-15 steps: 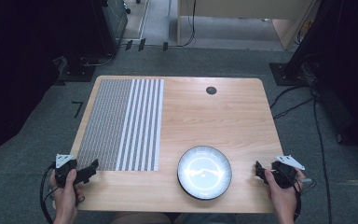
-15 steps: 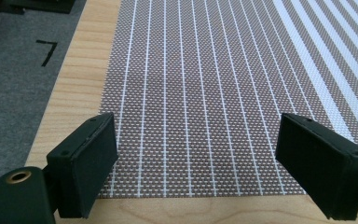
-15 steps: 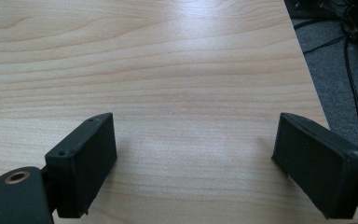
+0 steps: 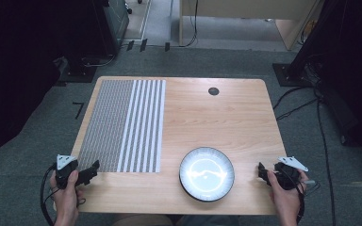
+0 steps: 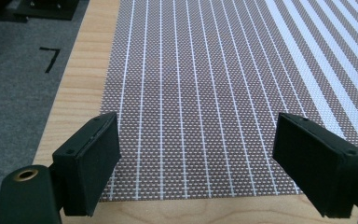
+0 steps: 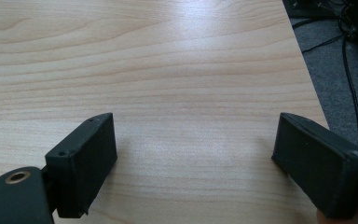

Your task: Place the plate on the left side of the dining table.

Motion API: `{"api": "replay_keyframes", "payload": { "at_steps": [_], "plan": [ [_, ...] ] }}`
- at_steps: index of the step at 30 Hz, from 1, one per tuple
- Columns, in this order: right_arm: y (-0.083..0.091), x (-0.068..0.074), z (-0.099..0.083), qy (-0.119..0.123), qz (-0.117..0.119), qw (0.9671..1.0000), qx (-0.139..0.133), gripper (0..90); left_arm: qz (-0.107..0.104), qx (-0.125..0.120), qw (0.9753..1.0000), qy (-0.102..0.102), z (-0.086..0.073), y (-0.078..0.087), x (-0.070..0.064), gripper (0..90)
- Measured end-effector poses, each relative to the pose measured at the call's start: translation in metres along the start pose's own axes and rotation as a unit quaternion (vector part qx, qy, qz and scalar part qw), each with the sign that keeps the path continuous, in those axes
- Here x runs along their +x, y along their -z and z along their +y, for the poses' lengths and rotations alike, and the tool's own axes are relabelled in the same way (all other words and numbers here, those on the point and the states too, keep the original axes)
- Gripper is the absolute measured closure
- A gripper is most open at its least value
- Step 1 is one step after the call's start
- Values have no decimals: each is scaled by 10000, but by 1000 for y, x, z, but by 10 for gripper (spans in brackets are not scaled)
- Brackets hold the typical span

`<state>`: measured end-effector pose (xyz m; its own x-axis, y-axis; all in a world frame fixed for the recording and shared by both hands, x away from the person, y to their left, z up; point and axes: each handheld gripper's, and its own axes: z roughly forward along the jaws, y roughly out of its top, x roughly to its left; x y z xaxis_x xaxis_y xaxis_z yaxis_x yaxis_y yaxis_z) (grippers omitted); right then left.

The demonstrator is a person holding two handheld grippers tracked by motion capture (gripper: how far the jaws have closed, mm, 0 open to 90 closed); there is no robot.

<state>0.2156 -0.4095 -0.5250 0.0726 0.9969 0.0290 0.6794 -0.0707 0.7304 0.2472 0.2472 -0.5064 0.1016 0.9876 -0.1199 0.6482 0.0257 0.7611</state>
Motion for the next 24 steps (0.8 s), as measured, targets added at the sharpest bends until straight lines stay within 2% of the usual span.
{"api": "replay_keyframes", "payload": {
  "at_steps": [4,7,10,13,14,15,16,19,24],
  "plan": [
    [0,0,0,-60,-42,10000,-14,143,28,43,10000,-18,0,0,-3,148],
    [2,-3,0,-298,20,9995,-87,145,-34,22,10000,9,2,0,-8,148],
    [6,-4,1,-387,8,9991,-173,146,-69,3,10000,0,3,1,-12,148],
    [10,-4,2,-382,41,9990,-212,146,-167,-9,9998,-90,5,1,-26,147],
    [10,-4,2,-382,41,9990,-212,146,-167,-9,9998,-90,5,1,-26,147],
    [12,-3,2,-414,75,9988,-232,146,-243,-22,9996,-143,6,1,-34,147],
    [13,-2,3,-441,94,9987,-242,146,-243,-22,9996,-143,6,1,-34,147],
    [16,0,4,-467,155,9984,-288,146,-338,-36,9992,-232,7,1,-46,138],
    [19,6,7,-487,273,9979,-339,146,-476,-5,9987,-204,8,-4,-58,138]
  ]
}}
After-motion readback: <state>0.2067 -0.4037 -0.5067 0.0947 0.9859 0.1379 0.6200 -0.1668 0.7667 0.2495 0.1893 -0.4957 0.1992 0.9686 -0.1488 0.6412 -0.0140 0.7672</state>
